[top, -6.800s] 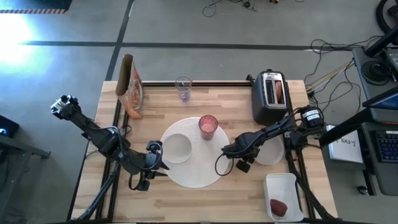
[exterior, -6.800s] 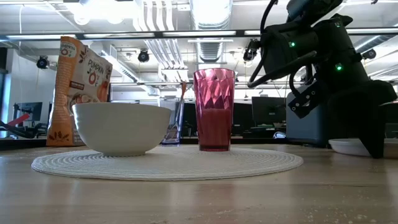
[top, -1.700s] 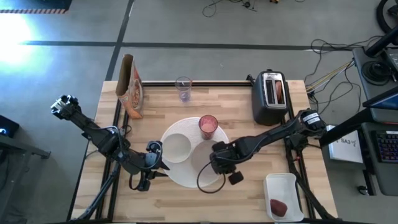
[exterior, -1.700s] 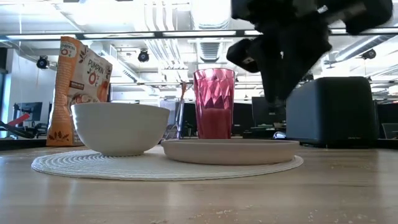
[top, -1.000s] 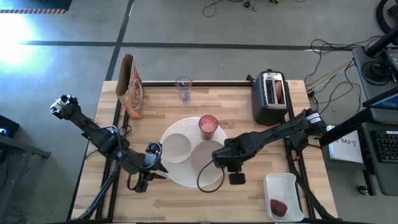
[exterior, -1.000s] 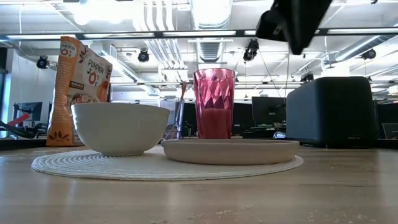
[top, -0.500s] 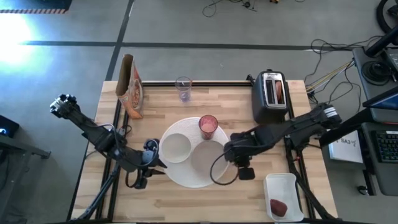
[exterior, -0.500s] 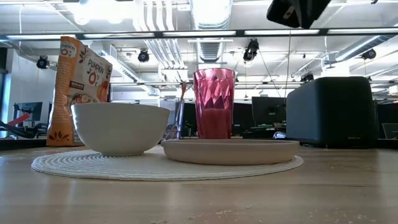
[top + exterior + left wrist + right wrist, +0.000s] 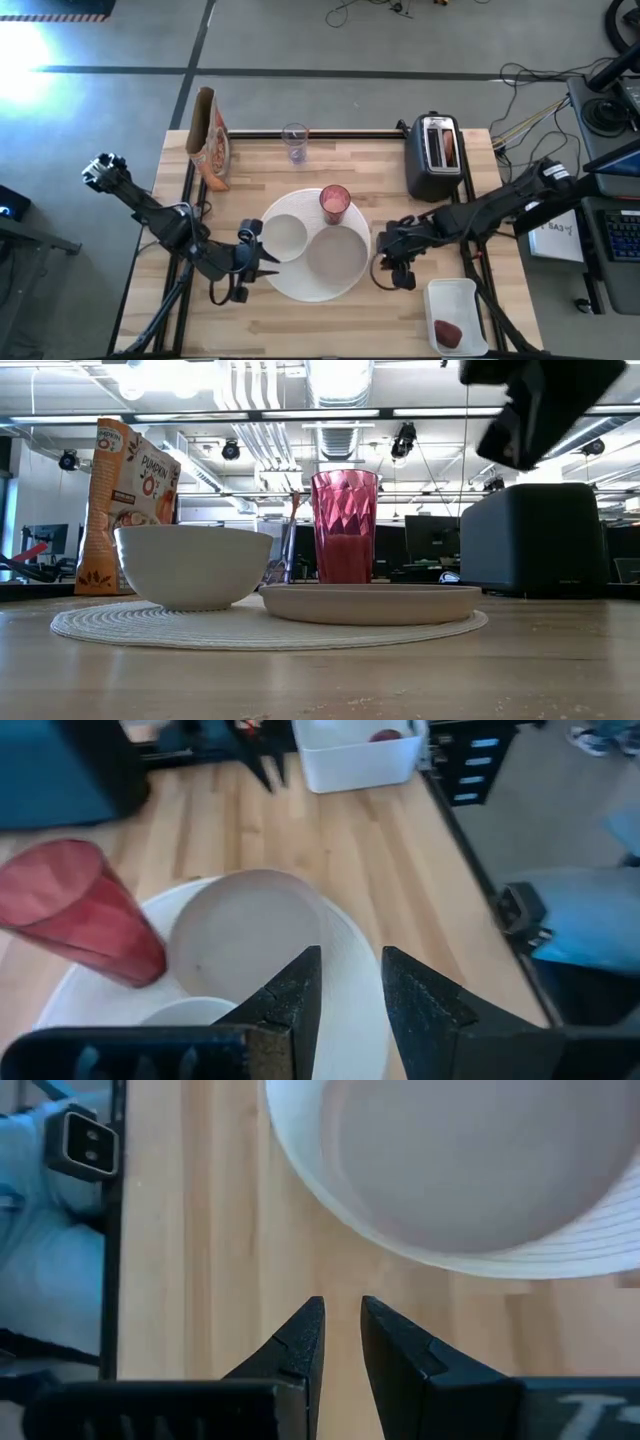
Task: Arrange a breakfast setting
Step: Pour the cereal from the orange cereal box into the white bowl
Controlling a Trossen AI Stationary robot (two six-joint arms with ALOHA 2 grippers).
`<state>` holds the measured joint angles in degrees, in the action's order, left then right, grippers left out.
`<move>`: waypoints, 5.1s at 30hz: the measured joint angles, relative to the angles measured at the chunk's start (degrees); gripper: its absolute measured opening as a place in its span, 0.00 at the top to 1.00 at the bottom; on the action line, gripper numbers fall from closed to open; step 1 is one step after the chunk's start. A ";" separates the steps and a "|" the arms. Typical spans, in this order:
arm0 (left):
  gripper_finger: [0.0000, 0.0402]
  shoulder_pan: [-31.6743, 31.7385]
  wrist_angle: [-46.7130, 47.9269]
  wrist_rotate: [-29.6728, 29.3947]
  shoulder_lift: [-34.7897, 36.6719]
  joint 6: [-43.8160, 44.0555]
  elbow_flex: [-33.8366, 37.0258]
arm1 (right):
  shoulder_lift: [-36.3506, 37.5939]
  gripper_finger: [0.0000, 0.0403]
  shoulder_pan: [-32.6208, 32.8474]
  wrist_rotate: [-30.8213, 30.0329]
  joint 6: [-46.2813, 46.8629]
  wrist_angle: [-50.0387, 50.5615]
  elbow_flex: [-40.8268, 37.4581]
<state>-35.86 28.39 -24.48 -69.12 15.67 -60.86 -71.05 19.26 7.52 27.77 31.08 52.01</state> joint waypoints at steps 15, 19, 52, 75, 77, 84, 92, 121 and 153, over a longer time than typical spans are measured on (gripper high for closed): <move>0.77 0.00 -5.45 -1.10 -9.44 2.98 0.00 | 0.80 0.85 9.53 -1.59 15.06 -17.24 -5.69; 0.77 -0.09 -5.76 -0.28 -11.18 2.49 0.00 | 0.74 0.85 11.33 -4.66 21.57 -17.41 -4.63; 0.77 3.13 -5.11 -4.47 -2.04 -11.29 0.00 | 7.88 0.85 12.53 -27.69 24.07 -0.69 -4.51; 0.77 3.08 -5.74 -6.63 -2.04 -3.96 -0.09 | 16.60 0.53 -22.64 -25.08 8.69 9.10 -4.53; 0.77 3.08 -5.73 -6.63 -2.04 -3.94 -0.09 | 16.68 0.53 -25.71 -25.10 8.91 9.09 -4.53; 0.77 3.08 -4.70 -6.61 -1.93 -3.12 -0.13 | 16.86 0.53 -31.20 -21.89 8.35 9.11 -4.53; 0.77 3.08 -0.48 -6.63 -0.65 0.51 -0.13 | 19.64 0.54 -31.27 -13.18 10.13 9.09 -4.53; 0.77 3.74 7.76 -33.05 5.11 22.85 3.41 | 22.14 0.56 -30.90 -12.03 9.09 8.91 -4.53; 0.77 9.62 58.13 -8.97 -3.61 79.12 3.48 | 22.12 0.56 -30.90 -12.03 9.09 8.91 -4.53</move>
<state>-26.24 86.52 -33.45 -72.73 94.78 -57.39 -48.93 -11.64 -4.51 36.86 39.99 47.48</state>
